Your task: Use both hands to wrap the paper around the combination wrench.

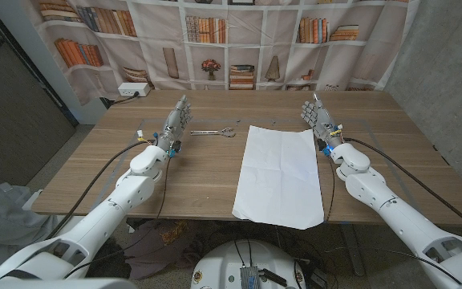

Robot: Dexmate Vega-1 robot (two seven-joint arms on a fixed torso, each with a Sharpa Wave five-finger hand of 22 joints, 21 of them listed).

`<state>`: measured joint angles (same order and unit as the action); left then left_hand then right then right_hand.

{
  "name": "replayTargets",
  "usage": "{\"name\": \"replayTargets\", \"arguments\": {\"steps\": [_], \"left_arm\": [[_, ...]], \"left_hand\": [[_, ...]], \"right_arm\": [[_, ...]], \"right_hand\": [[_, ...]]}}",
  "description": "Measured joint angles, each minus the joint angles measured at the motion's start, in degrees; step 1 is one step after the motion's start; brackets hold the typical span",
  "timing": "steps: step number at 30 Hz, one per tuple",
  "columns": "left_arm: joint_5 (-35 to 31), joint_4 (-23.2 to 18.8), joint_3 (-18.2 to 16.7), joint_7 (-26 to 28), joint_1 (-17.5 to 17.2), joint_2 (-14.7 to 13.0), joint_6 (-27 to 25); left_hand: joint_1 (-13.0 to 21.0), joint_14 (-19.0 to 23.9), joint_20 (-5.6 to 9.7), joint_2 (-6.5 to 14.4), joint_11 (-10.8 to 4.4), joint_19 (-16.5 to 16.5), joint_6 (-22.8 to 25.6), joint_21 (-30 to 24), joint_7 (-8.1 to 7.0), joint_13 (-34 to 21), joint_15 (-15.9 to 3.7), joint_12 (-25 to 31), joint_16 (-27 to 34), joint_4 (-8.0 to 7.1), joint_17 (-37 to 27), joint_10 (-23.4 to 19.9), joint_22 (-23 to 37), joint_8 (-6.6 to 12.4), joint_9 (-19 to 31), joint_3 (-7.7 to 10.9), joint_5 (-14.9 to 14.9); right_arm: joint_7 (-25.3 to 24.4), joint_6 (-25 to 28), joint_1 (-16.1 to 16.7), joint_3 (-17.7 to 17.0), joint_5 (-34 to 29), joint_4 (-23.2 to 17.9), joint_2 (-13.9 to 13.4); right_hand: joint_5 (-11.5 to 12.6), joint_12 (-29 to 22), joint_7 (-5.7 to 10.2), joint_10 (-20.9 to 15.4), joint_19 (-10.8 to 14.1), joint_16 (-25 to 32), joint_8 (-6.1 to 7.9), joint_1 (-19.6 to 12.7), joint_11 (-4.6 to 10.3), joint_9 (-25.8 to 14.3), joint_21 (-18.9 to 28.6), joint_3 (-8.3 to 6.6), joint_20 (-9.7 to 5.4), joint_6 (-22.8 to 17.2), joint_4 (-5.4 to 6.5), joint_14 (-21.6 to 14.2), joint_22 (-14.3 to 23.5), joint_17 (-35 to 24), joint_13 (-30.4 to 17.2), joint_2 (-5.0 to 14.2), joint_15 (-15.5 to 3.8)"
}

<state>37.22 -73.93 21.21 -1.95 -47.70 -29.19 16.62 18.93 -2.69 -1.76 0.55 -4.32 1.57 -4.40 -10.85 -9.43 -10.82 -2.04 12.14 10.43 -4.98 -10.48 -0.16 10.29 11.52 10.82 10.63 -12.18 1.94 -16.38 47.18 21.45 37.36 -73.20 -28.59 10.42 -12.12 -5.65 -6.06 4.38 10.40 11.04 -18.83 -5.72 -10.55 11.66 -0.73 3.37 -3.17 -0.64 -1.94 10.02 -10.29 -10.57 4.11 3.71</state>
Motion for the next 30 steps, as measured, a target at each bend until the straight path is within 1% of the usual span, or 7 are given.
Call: {"name": "replayTargets", "arguments": {"steps": [9,12,13,15,18,26,30], "left_arm": [[0.0,0.9,0.2,-0.4,0.6,0.3,0.0],[0.0,0.9,0.3,-0.6,0.6,0.4,0.0],[0.0,0.9,0.3,-0.7,0.6,0.4,0.0],[0.1,0.9,0.3,-0.9,0.6,0.4,0.1],[0.3,1.1,0.3,-1.2,0.6,0.4,0.2],[0.7,2.0,0.2,-2.7,0.6,0.5,1.3],[0.6,2.2,0.2,-3.2,0.4,0.4,2.1]], "left_hand": [[0.2,0.0,0.00,0.2,0.00,0.0,0.0,0.0,0.00,0.0,0.00,0.0,0.0,0.00,-0.1,0.0,0.0,0.00,0.0,0.00,0.0],[0.8,0.0,0.00,-0.3,-0.14,0.0,0.0,0.0,0.01,0.0,0.00,0.0,0.0,0.00,-0.1,-0.1,0.0,0.00,0.0,-0.01,0.0],[0.8,0.0,0.00,-0.3,-0.14,0.0,0.0,0.0,0.01,0.0,0.00,0.0,0.0,0.00,-0.1,-0.1,0.0,0.00,0.0,-0.01,0.0],[0.8,0.0,0.00,-0.3,-0.14,0.0,0.0,0.0,0.01,0.0,0.00,0.0,0.0,0.00,-0.1,-0.1,0.0,0.00,0.0,-0.01,0.0],[0.7,0.0,0.00,-0.3,-0.14,0.0,0.0,0.0,0.01,0.0,0.00,0.0,0.0,0.00,-0.1,-0.1,0.0,0.00,0.0,-0.01,0.0],[0.7,-0.6,-0.22,-0.3,-0.12,-0.2,0.3,0.0,-0.29,0.0,0.00,0.0,0.0,0.00,0.0,-0.1,0.0,0.00,0.0,-0.01,0.0],[0.2,-0.6,-0.43,0.2,-0.12,0.0,0.3,0.0,-0.29,0.0,0.00,0.0,0.0,0.00,-0.1,-0.1,0.0,0.00,0.0,-0.01,0.0]], "right_arm": [[0.2,0.5,-0.3,0.1,0.2,0.5,0.2],[0.2,0.6,-0.3,0.1,0.2,0.4,0.1],[0.2,0.6,-0.2,0.1,0.2,0.3,0.1],[0.0,0.8,0.1,0.1,0.3,-0.1,0.0],[-0.4,1.1,0.7,0.0,0.4,-0.9,-0.2],[-1.9,1.6,2.5,-0.3,0.1,-3.4,-1.4],[-2.5,1.8,3.7,-0.6,-0.2,-4.8,-2.3]], "right_hand": [[0.0,0.0,0.01,-0.1,0.0,0.0,0.00,0.0,0.13,0.0,0.0,0.00,0.00,0.0,0.00,-0.1,0.0,0.0,0.0,0.00,0.09],[0.0,-0.4,0.01,-1.5,0.7,0.6,0.00,0.0,0.21,0.0,0.0,0.02,0.72,0.0,-0.02,-1.2,0.0,0.0,0.0,0.00,1.22],[0.0,-0.4,0.01,-1.8,0.7,0.6,0.00,0.0,0.32,0.0,0.0,0.15,0.72,0.0,-0.18,-1.6,0.0,0.0,0.0,0.00,1.25],[0.0,-0.4,0.01,-1.7,0.7,0.6,0.00,0.0,0.31,0.0,0.0,-0.07,0.72,0.0,-0.40,-1.8,0.0,0.0,0.0,0.00,1.10],[0.0,-0.4,0.01,-2.0,0.7,0.6,0.00,0.0,0.02,0.0,0.0,-0.07,0.72,0.0,-0.40,-1.7,0.0,0.0,0.0,0.00,1.07],[0.0,-0.4,-0.21,-2.1,0.7,0.6,0.00,-0.2,0.02,0.0,0.0,-0.07,0.72,-0.2,-0.40,-1.3,0.0,0.0,0.0,0.22,0.65],[0.0,-0.4,-0.42,-2.1,0.7,0.6,0.00,-0.2,0.01,0.0,0.0,-0.07,0.72,-0.2,-0.40,-1.3,0.0,0.0,0.0,0.22,0.65]]}}
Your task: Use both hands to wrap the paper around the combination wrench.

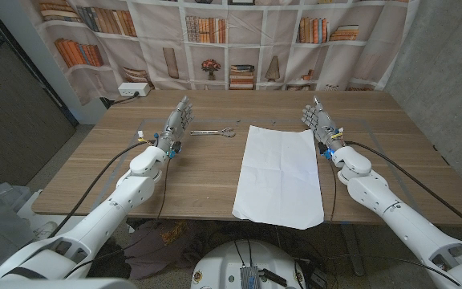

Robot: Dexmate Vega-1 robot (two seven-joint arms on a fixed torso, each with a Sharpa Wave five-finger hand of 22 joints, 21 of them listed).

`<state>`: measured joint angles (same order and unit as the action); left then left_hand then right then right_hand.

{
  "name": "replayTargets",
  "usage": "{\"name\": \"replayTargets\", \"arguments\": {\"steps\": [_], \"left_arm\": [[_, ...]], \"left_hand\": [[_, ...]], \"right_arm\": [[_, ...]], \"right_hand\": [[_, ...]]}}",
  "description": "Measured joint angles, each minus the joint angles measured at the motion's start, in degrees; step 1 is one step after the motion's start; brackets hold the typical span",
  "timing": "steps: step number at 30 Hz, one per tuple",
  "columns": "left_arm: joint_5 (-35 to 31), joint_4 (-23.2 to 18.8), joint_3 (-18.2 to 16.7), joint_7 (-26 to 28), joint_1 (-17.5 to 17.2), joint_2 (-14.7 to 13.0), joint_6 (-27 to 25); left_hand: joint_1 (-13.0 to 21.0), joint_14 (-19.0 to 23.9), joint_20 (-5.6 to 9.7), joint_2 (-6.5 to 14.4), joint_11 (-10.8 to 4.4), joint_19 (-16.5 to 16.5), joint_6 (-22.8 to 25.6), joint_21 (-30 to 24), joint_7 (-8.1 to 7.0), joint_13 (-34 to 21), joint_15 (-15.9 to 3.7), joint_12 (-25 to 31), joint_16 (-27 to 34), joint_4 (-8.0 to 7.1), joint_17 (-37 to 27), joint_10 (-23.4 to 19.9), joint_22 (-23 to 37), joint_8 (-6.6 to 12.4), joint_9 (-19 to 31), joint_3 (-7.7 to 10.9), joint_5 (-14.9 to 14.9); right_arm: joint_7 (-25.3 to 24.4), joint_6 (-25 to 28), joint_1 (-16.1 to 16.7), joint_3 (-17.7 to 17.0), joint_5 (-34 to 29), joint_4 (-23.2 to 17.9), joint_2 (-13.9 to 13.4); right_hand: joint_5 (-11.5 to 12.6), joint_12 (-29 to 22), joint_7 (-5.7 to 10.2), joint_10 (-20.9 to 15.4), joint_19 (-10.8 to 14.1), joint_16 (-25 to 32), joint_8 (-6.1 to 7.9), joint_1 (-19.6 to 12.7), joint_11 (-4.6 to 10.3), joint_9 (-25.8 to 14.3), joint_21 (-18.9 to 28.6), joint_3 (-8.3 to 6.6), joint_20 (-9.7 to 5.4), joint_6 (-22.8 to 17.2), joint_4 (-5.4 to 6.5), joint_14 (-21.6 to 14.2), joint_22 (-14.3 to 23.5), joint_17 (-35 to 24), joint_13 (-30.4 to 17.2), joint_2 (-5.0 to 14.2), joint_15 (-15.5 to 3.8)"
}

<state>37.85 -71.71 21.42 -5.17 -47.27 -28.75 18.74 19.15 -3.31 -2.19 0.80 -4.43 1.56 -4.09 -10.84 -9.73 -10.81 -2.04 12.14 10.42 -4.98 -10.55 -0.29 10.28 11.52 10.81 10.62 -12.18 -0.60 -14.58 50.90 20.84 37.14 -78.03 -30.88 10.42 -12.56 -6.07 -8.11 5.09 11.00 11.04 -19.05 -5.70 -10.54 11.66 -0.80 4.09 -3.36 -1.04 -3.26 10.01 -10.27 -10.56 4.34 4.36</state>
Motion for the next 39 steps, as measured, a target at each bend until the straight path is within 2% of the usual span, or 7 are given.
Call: {"name": "replayTargets", "arguments": {"steps": [7,15,26,28,33,35,39], "left_arm": [[-0.7,-1.2,0.1,0.1,-0.9,-0.7,0.4],[-2.5,-3.9,0.4,2.8,-2.1,-1.2,0.1],[-4.4,-8.7,0.5,7.1,-4.0,-2.0,-1.8],[-4.8,-9.8,0.5,7.7,-4.4,-2.3,-2.1],[-4.1,-10.7,0.2,7.8,-4.8,-2.3,-2.3],[-3.9,-11.0,0.1,7.6,-4.8,-2.3,-2.4],[-4.3,-12.4,-0.1,7.5,-5.0,-3.2,-3.3]], "left_hand": [[0.0,0.0,0.01,0.0,0.10,0.0,0.4,0.0,0.42,0.0,0.00,0.0,0.0,0.00,0.0,-0.3,0.0,0.00,0.0,0.00,0.0],[0.0,0.0,0.01,0.0,0.15,0.0,1.9,-0.4,0.58,0.0,0.00,0.4,0.0,0.00,0.0,-1.3,0.0,0.56,0.0,0.00,0.0],[0.2,0.4,-0.30,0.1,-0.73,-0.3,3.6,-0.4,0.96,0.0,0.00,0.9,0.4,0.00,0.0,-3.1,0.0,1.01,0.0,0.00,0.0],[0.8,0.5,-0.27,-0.5,-0.74,-0.3,3.9,-0.4,1.26,-0.3,0.04,0.9,0.4,0.00,0.0,-3.4,0.0,1.01,0.0,0.00,0.0],[1.5,1.5,-0.28,0.3,-0.80,-1.2,6.5,-0.7,1.77,-0.3,0.20,1.4,0.4,0.25,0.0,-4.7,0.0,1.66,0.0,0.25,0.0],[1.4,1.8,-0.65,1.3,-0.69,-1.5,7.4,-0.9,1.88,-0.3,0.10,1.4,0.8,0.25,0.0,-4.8,0.0,2.08,0.3,0.25,0.0],[1.6,1.8,-0.79,1.5,-1.19,-1.7,7.5,-0.9,1.95,-0.3,0.10,1.7,0.8,0.50,0.0,-5.7,0.0,2.08,0.3,0.49,0.0]], "right_arm": [[-0.7,-0.2,1.7,-0.5,-0.5,-1.8,-1.2],[-1.1,-1.1,3.6,-1.4,-0.6,-4.1,-2.5],[-1.7,-1.2,4.1,-2.2,-1.8,-5.2,-4.2],[-1.8,-1.2,4.1,-2.3,-1.9,-5.2,-4.4],[-2.8,-1.1,4.6,-2.8,-2.6,-6.1,-5.2],[-3.5,-0.7,4.9,-2.9,-3.0,-6.7,-5.5],[-4.9,0.4,5.8,-3.3,-3.8,-8.9,-6.7]], "right_hand": [[0.0,0.0,-0.10,0.0,-0.1,-0.4,0.00,0.0,-0.01,0.0,-0.2,-0.24,-0.08,0.1,-0.24,0.5,0.0,0.0,0.0,0.00,0.15],[0.0,0.0,-0.09,0.2,-0.8,-0.7,0.00,0.0,-0.23,0.0,-0.4,-0.24,-0.31,0.1,-0.24,1.4,0.0,0.0,0.0,0.00,0.45],[0.0,0.0,-0.08,0.2,-0.8,-0.6,0.00,-0.4,-0.23,0.0,-0.4,-0.48,-0.30,0.1,-0.47,1.7,0.0,0.0,0.0,-0.04,0.20],[0.0,0.0,-0.08,0.2,-0.8,-0.6,0.00,-0.5,-0.23,0.0,-0.4,-0.48,-0.30,0.1,-0.47,1.7,0.0,0.0,0.0,0.07,0.20],[0.0,0.0,-0.39,0.2,-0.7,-0.6,0.00,-0.5,-0.22,0.0,-0.4,-0.40,-0.28,-0.2,-0.89,1.7,0.0,0.0,0.0,0.07,0.20],[0.0,0.0,-0.39,0.2,-0.4,-0.6,0.02,-0.5,-0.22,0.0,-0.4,-0.41,0.02,-0.2,-0.89,1.7,0.0,0.0,0.0,0.07,0.20],[0.0,0.0,-0.39,0.2,-0.3,-0.6,0.23,-0.8,-0.22,0.0,-0.4,-0.41,0.15,-0.2,-0.89,1.7,0.0,0.0,0.0,-0.15,0.20]]}}
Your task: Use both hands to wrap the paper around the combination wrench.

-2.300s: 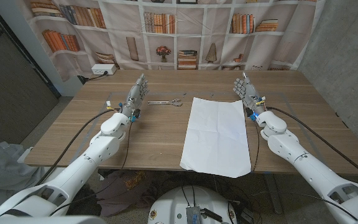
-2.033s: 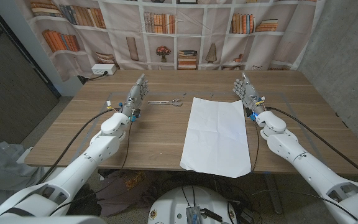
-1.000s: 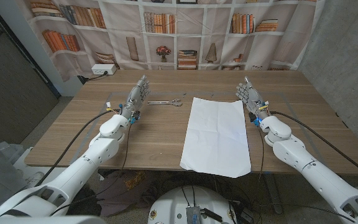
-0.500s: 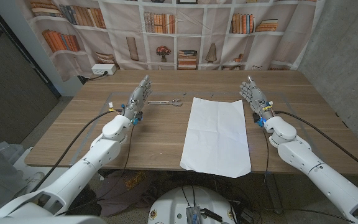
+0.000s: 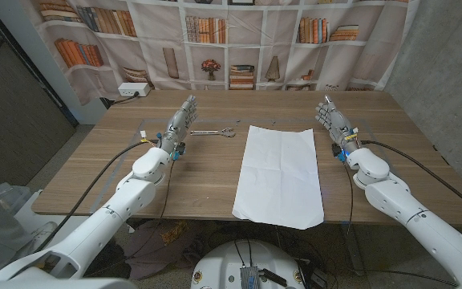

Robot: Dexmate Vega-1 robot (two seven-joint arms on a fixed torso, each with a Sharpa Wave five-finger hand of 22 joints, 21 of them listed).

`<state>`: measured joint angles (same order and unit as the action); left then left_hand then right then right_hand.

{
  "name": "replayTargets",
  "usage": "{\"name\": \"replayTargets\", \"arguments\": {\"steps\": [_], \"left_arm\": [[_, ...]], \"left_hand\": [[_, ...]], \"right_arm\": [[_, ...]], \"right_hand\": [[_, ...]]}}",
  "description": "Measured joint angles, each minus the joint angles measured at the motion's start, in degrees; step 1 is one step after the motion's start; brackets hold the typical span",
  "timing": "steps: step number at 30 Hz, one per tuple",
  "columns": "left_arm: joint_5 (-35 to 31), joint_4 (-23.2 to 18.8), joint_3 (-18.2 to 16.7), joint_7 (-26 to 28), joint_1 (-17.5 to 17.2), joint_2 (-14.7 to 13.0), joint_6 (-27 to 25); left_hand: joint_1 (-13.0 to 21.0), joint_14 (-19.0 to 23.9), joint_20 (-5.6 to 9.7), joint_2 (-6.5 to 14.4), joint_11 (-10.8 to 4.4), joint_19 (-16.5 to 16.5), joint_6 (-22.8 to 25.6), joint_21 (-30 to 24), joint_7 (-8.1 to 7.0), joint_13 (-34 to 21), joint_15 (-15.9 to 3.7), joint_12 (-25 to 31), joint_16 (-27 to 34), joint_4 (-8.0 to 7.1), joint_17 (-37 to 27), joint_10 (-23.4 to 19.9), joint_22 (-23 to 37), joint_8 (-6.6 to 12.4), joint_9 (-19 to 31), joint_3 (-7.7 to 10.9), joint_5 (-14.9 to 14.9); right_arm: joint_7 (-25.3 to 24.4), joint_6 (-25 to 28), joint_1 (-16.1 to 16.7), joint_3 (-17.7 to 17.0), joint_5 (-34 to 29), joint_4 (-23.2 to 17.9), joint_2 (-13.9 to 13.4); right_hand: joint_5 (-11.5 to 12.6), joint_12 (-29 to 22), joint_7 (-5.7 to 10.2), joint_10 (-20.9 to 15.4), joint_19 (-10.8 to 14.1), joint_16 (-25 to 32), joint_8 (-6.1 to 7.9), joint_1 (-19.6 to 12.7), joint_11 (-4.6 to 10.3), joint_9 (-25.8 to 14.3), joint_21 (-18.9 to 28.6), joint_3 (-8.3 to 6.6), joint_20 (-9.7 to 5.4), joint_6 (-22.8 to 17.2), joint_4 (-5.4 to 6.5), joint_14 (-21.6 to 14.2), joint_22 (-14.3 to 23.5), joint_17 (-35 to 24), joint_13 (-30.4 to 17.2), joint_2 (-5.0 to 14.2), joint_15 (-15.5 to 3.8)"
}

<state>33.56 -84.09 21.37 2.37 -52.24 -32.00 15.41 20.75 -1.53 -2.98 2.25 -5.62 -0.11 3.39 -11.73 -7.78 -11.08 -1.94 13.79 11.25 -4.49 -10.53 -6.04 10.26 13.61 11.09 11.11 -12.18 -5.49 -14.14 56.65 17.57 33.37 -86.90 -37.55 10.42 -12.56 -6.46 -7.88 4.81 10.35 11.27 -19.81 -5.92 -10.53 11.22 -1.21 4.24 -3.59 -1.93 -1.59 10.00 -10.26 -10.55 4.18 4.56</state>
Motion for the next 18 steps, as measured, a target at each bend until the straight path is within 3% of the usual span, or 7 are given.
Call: {"name": "replayTargets", "arguments": {"steps": [4,8,11,15,18], "left_arm": [[-2.1,-2.4,-0.1,0.9,-0.3,-2.3,-1.9],[-4.7,-4.6,0.0,1.7,-0.5,-5.1,-3.6],[-6.7,-5.7,0.3,2.2,-0.5,-6.7,-4.4],[-9.5,-6.8,0.8,2.9,-0.5,-8.4,-5.6],[-11.6,-7.6,1.1,3.5,-0.3,-9.6,-6.7]], "left_hand": [[1.0,0.0,0.00,1.0,-0.27,0.0,0.3,0.0,-0.31,0.0,0.00,0.2,0.0,0.56,0.0,-0.9,0.0,0.00,0.0,0.58,0.0],[6.6,0.0,-0.24,6.6,-0.95,-0.2,0.3,0.0,-0.31,-0.3,0.00,0.2,0.0,3.13,0.1,-1.5,0.0,-0.30,0.0,5.55,0.0],[8.6,0.0,-0.54,8.5,-1.19,0.1,0.2,0.0,-1.05,-0.3,0.00,0.0,-0.2,4.73,0.1,-1.8,0.0,-0.48,0.0,7.83,0.0],[10.6,0.0,-0.51,7.1,-1.65,0.2,0.3,0.1,-1.55,-0.3,-0.02,-0.1,-0.5,5.85,0.1,-2.2,0.0,-0.70,0.0,8.90,0.7],[11.4,-0.5,-0.11,6.3,-1.77,0.6,0.3,0.3,-1.55,-0.3,0.00,-0.1,-0.5,6.51,0.1,-2.4,0.0,-0.69,0.0,8.32,1.1]], "right_arm": [[-1.0,0.9,0.5,-0.1,-0.6,-1.4,-0.5],[-1.7,1.6,0.9,-0.1,-1.1,-2.5,-0.9],[-2.0,2.0,1.0,-0.1,-1.4,-3.1,-1.0],[-2.5,2.4,1.1,-0.1,-1.8,-3.5,-1.0],[-2.7,2.5,1.1,0.0,-2.0,-3.6,-1.0]], "right_hand": [[0.0,0.0,0.00,0.0,0.3,0.0,0.00,0.0,0.00,0.0,0.0,0.00,0.27,0.0,0.01,0.0,0.0,0.0,0.0,0.00,0.00],[0.0,0.0,0.00,0.0,0.3,0.0,0.00,0.0,0.00,0.0,0.0,0.00,0.27,0.0,0.01,0.0,0.0,0.0,0.0,0.00,0.00],[0.0,0.0,-0.22,-0.2,0.3,0.0,0.00,-0.1,-0.23,0.0,0.0,-0.15,0.27,-0.2,-0.14,0.0,0.0,0.0,0.0,0.09,0.00],[0.0,0.0,-0.31,-0.3,0.3,0.0,0.00,-0.2,-0.31,0.0,0.0,-0.15,0.27,-0.3,-0.14,0.0,0.0,0.0,0.0,0.23,0.00],[0.0,0.0,-0.30,-0.3,0.3,0.0,0.00,-0.2,-0.31,0.0,0.0,-0.15,0.27,-0.3,-0.14,0.0,0.0,0.0,0.0,0.23,0.00]]}}
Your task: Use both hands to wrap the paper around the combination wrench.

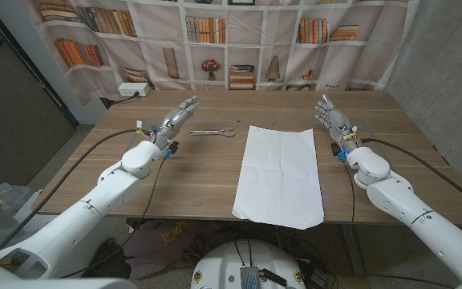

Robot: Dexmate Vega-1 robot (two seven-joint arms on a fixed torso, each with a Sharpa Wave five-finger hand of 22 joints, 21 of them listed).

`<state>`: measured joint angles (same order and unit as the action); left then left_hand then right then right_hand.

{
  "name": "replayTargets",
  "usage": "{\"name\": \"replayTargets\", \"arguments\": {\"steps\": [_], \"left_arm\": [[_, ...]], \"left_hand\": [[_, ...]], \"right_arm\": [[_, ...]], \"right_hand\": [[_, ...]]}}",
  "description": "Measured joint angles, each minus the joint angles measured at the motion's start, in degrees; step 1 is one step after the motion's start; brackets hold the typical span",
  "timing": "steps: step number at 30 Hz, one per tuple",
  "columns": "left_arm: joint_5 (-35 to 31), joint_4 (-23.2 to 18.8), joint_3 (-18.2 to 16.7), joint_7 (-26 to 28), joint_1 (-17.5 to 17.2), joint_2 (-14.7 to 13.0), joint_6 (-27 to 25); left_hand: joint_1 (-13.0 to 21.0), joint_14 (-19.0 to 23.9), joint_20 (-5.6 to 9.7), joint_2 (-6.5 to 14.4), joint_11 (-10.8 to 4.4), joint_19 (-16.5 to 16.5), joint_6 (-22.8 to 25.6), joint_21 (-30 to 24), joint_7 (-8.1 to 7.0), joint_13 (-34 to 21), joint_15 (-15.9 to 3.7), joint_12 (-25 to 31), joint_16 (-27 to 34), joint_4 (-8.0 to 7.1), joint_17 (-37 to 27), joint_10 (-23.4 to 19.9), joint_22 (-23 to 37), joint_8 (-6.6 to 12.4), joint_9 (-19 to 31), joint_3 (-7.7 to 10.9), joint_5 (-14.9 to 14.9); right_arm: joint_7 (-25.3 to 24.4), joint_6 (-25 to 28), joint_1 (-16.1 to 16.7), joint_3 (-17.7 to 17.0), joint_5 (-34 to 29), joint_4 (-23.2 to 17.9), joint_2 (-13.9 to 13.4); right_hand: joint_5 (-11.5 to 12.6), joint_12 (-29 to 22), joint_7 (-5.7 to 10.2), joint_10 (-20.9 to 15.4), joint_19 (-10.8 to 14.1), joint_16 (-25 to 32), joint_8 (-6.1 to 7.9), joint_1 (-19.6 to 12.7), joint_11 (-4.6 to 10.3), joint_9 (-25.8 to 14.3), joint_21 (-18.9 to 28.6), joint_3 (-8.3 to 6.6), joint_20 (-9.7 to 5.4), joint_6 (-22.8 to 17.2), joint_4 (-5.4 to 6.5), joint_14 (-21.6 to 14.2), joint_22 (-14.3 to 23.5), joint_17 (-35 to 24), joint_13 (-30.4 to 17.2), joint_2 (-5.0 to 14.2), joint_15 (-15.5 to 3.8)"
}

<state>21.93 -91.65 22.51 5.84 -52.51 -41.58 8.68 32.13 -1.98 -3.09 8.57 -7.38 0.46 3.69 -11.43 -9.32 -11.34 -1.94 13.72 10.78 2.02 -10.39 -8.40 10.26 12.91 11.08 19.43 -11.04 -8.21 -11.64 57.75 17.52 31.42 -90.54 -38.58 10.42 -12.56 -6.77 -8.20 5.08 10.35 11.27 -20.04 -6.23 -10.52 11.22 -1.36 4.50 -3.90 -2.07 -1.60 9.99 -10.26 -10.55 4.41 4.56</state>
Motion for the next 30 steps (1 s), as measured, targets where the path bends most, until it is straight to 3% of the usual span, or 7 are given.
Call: {"name": "replayTargets", "arguments": {"steps": [3,6,13,19,26,30], "left_arm": [[-2.7,-1.1,0.4,0.7,0.4,-1.3,-1.5],[-5.4,-2.4,0.8,1.4,0.7,-2.8,-3.2],[-10.5,-4.9,1.5,2.5,1.5,-5.2,-6.5],[-15.0,-7.0,2.1,3.1,2.2,-6.9,-9.7],[-20.3,-10.3,3.3,3.0,3.6,-9.2,-14.2],[-23.9,-12.2,4.2,2.4,4.5,-10.5,-17.2]], "left_hand": [[-0.3,-0.1,-0.30,-2.5,-1.75,0.3,0.4,0.0,-0.09,0.0,-0.12,0.1,0.0,0.75,-0.1,-1.8,0.0,0.00,0.0,-0.75,0.7],[-0.9,-0.5,-0.24,-3.1,-2.36,0.4,1.8,0.0,-0.08,-0.3,-0.09,0.3,0.0,1.03,-0.2,-3.0,0.0,0.07,0.2,-1.04,0.8],[-1.7,-3.1,-0.29,-4.5,-2.12,2.2,5.5,0.3,0.36,-0.3,-0.04,-0.5,0.0,1.13,-0.2,-2.0,0.0,1.29,0.4,-1.81,0.9],[-2.5,-4.2,0.11,-5.5,-1.32,3.2,11.6,0.4,1.52,-0.3,-0.12,-1.3,0.1,0.82,-0.4,0.0,0.0,3.04,0.8,-2.60,0.9],[-3.8,-5.9,0.61,-5.9,-0.61,3.9,13.4,0.4,1.77,-0.5,-0.09,-1.8,-0.2,0.27,-0.5,2.0,0.0,3.63,1.1,-3.15,0.9],[-5.6,-7.0,0.63,-7.2,-0.39,4.5,14.1,0.4,1.95,-0.5,-0.22,-2.2,-0.2,-0.42,-0.7,3.3,0.1,3.79,1.3,-4.87,0.8]], "right_arm": [[-0.4,0.1,0.0,0.0,-0.2,-0.1,0.1],[-0.5,0.1,0.0,0.1,-0.4,-0.1,0.3],[-0.9,-0.1,0.0,0.2,-0.8,0.1,0.7],[-1.0,-0.7,-0.3,0.3,-0.9,0.9,1.3],[-0.1,-1.7,-0.7,0.6,-1.1,1.8,1.5],[0.7,-2.2,-0.8,0.7,-1.1,2.1,1.4]], "right_hand": [[0.0,0.0,0.00,0.0,0.0,0.0,0.00,0.0,0.00,0.0,0.0,0.00,0.00,0.0,0.00,0.0,0.0,0.0,0.0,0.00,0.00],[0.0,0.0,0.01,0.0,0.0,0.0,0.00,0.0,0.00,0.0,0.0,0.00,0.00,0.0,0.00,0.0,0.0,0.0,0.0,0.00,0.00],[0.0,0.0,0.01,0.0,0.0,0.0,0.00,0.0,0.00,0.0,0.0,0.00,0.00,0.0,0.00,0.0,0.0,0.0,0.0,0.00,0.00],[0.0,0.0,0.01,0.0,0.0,0.0,0.00,0.0,0.00,0.0,0.0,-0.24,0.00,0.0,-0.24,0.0,0.0,0.0,0.0,0.02,0.00],[0.0,0.0,0.01,0.0,0.0,0.0,0.00,-0.2,0.00,0.0,0.0,-0.24,0.00,0.0,-0.24,0.3,0.3,0.0,0.0,0.23,0.29],[0.0,0.0,0.02,0.0,-0.5,0.0,0.00,-0.2,0.00,0.0,0.0,-0.24,-0.02,0.0,-0.24,0.6,0.3,0.0,0.0,0.23,0.44]]}}
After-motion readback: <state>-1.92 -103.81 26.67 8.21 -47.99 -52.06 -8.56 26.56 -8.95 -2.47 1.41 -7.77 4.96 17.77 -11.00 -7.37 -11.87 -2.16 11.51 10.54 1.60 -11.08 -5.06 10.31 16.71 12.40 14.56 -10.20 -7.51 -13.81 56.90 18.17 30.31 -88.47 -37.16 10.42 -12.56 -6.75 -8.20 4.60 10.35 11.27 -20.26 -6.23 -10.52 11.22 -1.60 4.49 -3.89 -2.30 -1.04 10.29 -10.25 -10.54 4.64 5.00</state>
